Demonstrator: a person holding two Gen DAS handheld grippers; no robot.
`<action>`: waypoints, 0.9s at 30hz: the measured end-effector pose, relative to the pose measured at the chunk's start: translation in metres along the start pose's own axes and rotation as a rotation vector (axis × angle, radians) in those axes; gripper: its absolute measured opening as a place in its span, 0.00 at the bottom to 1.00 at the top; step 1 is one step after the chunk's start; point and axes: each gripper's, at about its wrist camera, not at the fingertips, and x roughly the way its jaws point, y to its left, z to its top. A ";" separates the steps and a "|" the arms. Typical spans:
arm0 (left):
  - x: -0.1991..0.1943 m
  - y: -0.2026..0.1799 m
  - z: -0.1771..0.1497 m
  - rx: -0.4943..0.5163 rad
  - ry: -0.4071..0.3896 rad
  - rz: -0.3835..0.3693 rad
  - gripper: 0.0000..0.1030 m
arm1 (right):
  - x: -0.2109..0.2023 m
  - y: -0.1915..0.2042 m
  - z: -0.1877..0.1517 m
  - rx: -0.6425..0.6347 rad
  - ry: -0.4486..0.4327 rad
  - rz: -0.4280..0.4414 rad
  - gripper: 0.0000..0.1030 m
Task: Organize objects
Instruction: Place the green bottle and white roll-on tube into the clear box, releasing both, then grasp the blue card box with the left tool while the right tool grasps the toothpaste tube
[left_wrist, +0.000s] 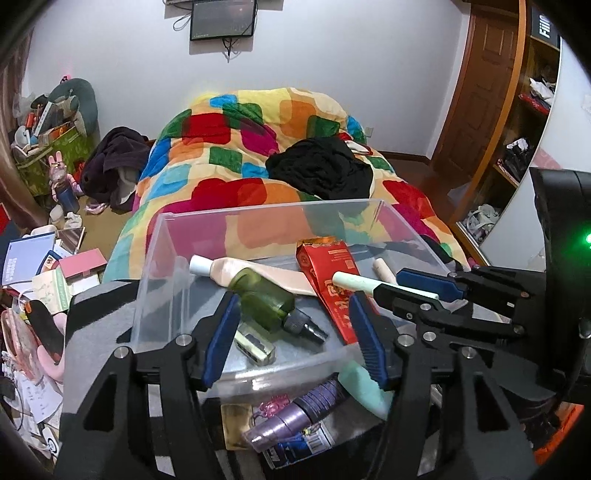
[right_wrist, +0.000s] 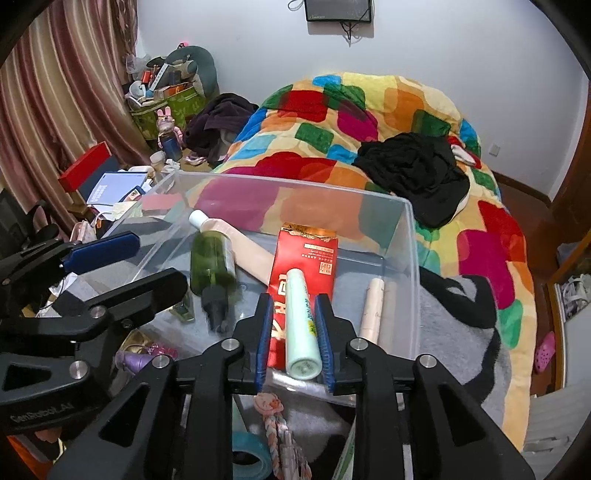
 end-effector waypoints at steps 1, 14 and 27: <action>-0.003 0.000 0.000 0.001 -0.004 0.001 0.59 | -0.003 0.001 -0.001 -0.006 -0.006 -0.006 0.27; -0.040 0.002 -0.023 0.003 -0.043 0.005 0.61 | -0.051 0.015 -0.018 -0.069 -0.114 -0.066 0.59; -0.055 0.009 -0.070 0.025 -0.014 0.048 0.65 | -0.076 -0.005 -0.061 0.015 -0.113 -0.092 0.79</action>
